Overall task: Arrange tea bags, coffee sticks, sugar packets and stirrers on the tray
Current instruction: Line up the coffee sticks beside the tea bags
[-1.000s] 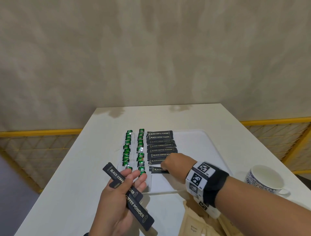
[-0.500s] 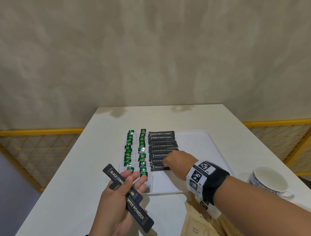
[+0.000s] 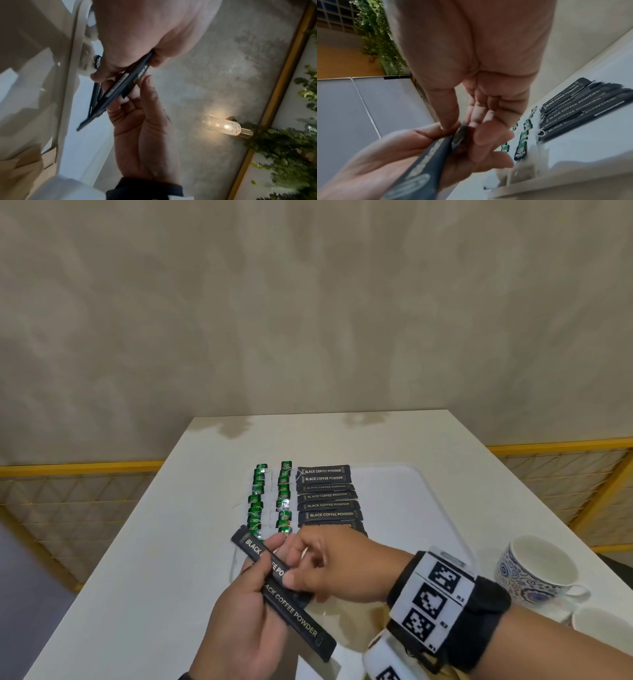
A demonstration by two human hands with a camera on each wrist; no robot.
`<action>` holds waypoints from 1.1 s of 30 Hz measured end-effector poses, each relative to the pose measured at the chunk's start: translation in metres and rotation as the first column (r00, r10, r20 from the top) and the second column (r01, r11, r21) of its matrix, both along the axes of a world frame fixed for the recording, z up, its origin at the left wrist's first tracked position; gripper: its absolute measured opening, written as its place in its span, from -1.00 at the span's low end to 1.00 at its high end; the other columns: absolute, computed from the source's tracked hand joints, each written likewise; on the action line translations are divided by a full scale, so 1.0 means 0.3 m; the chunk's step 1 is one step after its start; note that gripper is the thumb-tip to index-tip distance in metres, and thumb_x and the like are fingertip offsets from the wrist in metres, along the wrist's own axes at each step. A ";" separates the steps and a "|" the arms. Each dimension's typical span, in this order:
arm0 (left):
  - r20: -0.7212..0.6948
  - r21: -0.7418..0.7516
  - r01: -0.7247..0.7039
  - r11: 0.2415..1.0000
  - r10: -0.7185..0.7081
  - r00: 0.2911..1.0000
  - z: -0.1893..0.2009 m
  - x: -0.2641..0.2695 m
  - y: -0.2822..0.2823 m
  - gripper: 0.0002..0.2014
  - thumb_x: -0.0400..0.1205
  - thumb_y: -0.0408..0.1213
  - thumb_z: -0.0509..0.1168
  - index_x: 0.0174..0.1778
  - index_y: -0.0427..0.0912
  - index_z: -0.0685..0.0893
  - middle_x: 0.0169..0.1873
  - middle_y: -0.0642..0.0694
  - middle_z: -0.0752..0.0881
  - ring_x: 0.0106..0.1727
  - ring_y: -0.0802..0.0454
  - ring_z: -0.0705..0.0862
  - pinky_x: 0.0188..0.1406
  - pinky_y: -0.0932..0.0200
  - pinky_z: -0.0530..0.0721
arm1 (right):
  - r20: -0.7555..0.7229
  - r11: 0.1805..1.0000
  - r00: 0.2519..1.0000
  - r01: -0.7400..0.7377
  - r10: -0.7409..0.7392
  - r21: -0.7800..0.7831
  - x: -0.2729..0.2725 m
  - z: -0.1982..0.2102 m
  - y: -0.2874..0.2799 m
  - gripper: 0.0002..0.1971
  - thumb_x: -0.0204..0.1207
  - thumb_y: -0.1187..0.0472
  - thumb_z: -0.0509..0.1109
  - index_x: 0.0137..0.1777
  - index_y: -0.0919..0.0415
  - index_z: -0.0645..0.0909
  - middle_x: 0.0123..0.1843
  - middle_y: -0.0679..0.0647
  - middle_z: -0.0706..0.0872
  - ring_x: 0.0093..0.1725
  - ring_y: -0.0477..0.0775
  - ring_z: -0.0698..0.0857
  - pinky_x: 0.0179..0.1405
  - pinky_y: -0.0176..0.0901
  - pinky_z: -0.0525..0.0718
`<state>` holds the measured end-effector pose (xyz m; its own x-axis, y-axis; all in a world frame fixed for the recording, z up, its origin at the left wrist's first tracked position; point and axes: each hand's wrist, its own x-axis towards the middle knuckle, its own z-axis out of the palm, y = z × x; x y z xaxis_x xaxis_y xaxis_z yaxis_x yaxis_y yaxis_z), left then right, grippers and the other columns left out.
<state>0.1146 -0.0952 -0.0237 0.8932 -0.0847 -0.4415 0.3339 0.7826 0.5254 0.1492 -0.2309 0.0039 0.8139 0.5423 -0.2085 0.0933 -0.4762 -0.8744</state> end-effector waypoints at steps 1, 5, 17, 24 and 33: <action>0.010 0.018 0.022 1.000 -0.022 1.000 0.004 -0.002 -0.010 -0.71 0.75 -0.29 0.01 0.22 -0.24 0.60 0.11 -0.33 0.77 0.11 -0.32 0.76 0.32 -0.39 0.47 | -0.032 0.999 0.999 0.018 -0.017 0.042 -0.005 -0.002 0.000 -0.85 0.51 0.25 0.50 -0.12 0.04 0.57 -0.31 -0.04 0.71 -0.33 -0.05 0.68 -0.31 -0.27 0.66; 0.021 0.078 0.039 0.996 -0.041 0.999 0.003 -0.007 -0.017 -0.69 0.78 -0.27 0.00 0.29 -0.26 0.57 0.13 -0.37 0.76 0.15 -0.29 0.72 0.34 -0.36 0.49 | -0.016 0.997 0.997 0.075 -0.076 -0.034 0.008 0.004 -0.035 -0.83 0.49 0.33 0.51 -0.12 0.04 0.62 -0.40 -0.13 0.72 -0.43 -0.22 0.64 -0.34 -0.33 0.64; -0.030 0.276 -0.080 0.958 0.092 0.995 0.002 -0.011 0.050 -0.71 0.77 -0.26 0.12 0.35 -0.25 0.56 0.19 -0.34 0.70 0.11 -0.26 0.73 0.27 -0.16 0.60 | 0.214 0.604 0.972 0.116 0.093 -0.788 0.093 -0.030 -0.157 -0.72 0.58 0.40 0.26 0.19 0.16 0.67 0.18 0.05 0.68 0.09 0.07 0.63 -0.16 -0.30 0.44; -0.013 0.258 -0.080 0.963 0.087 0.996 0.002 -0.018 0.056 -0.70 0.76 -0.26 0.12 0.35 -0.28 0.57 0.20 -0.35 0.69 0.11 -0.27 0.73 0.29 -0.16 0.59 | 0.331 0.624 0.938 0.200 0.100 -0.756 0.078 -0.050 -0.119 -0.73 0.60 0.36 0.25 0.24 0.21 0.65 0.17 0.14 0.69 0.14 0.15 0.68 0.06 -0.16 0.65; -0.009 0.248 -0.077 0.966 0.081 0.997 -0.005 -0.019 0.055 -0.71 0.76 -0.28 0.14 0.34 -0.30 0.57 0.17 -0.36 0.70 0.11 -0.28 0.73 0.25 -0.15 0.60 | 0.217 0.449 0.926 0.059 0.310 -0.891 0.021 -0.083 -0.053 -0.68 0.65 0.36 0.14 0.36 0.24 0.52 0.32 0.22 0.48 0.26 0.17 0.53 -0.05 -0.16 0.42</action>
<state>0.1089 -0.0788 -0.0250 0.8842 0.0993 -0.4564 0.2879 0.6536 0.6999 0.1554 -0.2469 -0.0211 0.8634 0.3209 -0.3893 0.3849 -0.9178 0.0972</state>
